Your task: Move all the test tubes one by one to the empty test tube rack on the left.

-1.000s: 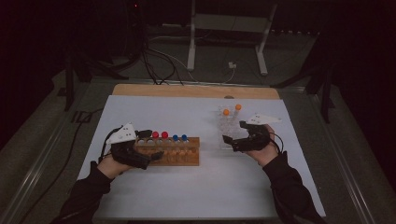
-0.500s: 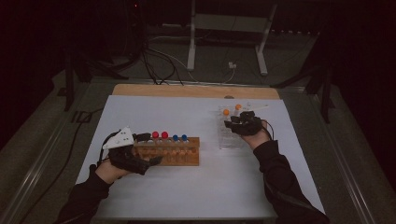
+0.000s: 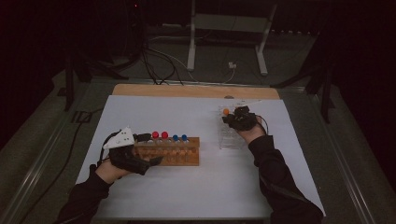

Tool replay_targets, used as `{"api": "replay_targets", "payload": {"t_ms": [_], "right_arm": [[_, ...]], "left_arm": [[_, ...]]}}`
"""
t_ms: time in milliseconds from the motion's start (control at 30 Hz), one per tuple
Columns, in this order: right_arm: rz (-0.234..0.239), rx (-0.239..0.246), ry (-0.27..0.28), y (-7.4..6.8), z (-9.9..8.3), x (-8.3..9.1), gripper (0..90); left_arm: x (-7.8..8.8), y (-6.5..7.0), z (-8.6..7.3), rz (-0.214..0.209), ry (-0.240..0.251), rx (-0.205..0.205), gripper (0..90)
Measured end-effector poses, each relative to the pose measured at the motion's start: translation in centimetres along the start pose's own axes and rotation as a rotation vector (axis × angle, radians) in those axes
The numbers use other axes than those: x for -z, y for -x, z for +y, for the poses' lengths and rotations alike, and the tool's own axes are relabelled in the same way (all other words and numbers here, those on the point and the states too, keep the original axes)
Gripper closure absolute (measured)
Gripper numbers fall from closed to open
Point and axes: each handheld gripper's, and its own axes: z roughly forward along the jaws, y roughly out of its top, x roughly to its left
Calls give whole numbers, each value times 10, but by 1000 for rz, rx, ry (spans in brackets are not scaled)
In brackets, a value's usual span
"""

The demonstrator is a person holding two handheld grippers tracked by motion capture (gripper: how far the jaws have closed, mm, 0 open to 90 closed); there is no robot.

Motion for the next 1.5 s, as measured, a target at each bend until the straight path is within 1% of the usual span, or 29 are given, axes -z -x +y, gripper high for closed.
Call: {"api": "replay_targets", "payload": {"t_ms": [33,100,167,233,267,333,367,400,467,533,567,600,667,733,900,933,1067,1133,1167,1233,1267,1300,1367,1400,1500], "right_arm": [[-6,4,-5,-1,1,0,750],[-6,-3,5,-1,3,3,751],[-7,-2,17,-1,6,7,752],[-4,5,25,-1,10,13,752],[-6,10,32,-1,12,16,752],[-4,9,50,-2,16,24,753],[-8,17,60,-3,18,29,753],[-10,24,70,-3,21,34,753],[-16,39,89,-6,24,43,753],[-4,48,110,-9,27,53,753],[-5,61,115,-12,28,58,753],[5,70,124,-14,28,62,753],[23,86,133,-21,27,70,753],[55,102,138,-27,24,76,753],[135,120,133,-44,11,85,753],[144,133,128,-49,7,87,753],[186,172,102,-66,-6,89,753],[219,183,91,-74,-13,90,753],[228,190,84,-79,-16,90,753],[261,199,70,-86,-22,89,753],[272,206,61,-91,-25,88,753],[280,219,52,-96,-27,87,753],[310,227,47,-104,-32,86,753],[315,235,42,-107,-33,85,753],[349,249,32,-118,-37,83,753]], "left_arm": [[0,0,0,1,-1,0,54],[1,0,1,-1,3,-1,54],[1,0,2,-9,4,3,54],[2,0,3,-6,7,2,54],[2,0,4,-9,9,6,54],[4,1,6,-7,14,1,54],[4,1,7,-14,16,6,54],[4,1,8,-8,15,3,54],[5,2,10,-18,20,4,54],[5,4,13,-21,23,1,54],[5,5,15,-26,24,0,54],[4,6,16,-28,25,1,54],[2,8,18,-35,19,-7,54],[0,11,21,-43,17,-11,55],[-5,16,26,-68,16,-5,54],[-7,17,27,-71,14,-7,54],[-15,23,31,-97,6,-20,55],[-20,26,33,-112,1,-20,55],[-23,28,34,-123,0,-20,55],[-30,32,36,-135,-11,-31,55],[-34,34,36,-147,-12,-34,55],[-37,36,37,-156,-12,-35,56],[-44,40,38,-175,-15,-41,60],[-49,43,38,-184,-16,-43,61],[-59,48,39,-200,-23,-54,89]]}}
